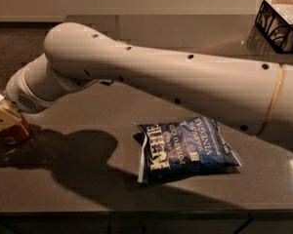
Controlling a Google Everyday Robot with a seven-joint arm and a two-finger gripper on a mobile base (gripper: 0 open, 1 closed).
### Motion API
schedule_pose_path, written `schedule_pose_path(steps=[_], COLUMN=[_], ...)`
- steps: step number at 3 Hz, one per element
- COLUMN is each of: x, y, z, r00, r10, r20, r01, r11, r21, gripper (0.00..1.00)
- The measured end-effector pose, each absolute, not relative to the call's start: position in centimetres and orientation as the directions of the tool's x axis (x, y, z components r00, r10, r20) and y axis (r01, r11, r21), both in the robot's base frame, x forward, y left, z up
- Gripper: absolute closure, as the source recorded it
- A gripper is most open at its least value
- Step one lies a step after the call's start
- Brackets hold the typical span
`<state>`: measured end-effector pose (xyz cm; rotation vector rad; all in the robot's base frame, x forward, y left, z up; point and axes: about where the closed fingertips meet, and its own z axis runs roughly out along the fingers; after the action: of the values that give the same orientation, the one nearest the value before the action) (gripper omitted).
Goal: Move coke can near green jalapeno chip bag
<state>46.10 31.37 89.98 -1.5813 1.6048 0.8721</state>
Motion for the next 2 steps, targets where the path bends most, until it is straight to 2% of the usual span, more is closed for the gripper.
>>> schedule_pose_path(steps=[2], x=[46.8], y=[28.7], z=[92.4], r00=[-0.012], r10=[-0.494], r20=[-0.869], r01=[-0.994], r11=[0.098], r21=[-0.042], gripper=[0.87])
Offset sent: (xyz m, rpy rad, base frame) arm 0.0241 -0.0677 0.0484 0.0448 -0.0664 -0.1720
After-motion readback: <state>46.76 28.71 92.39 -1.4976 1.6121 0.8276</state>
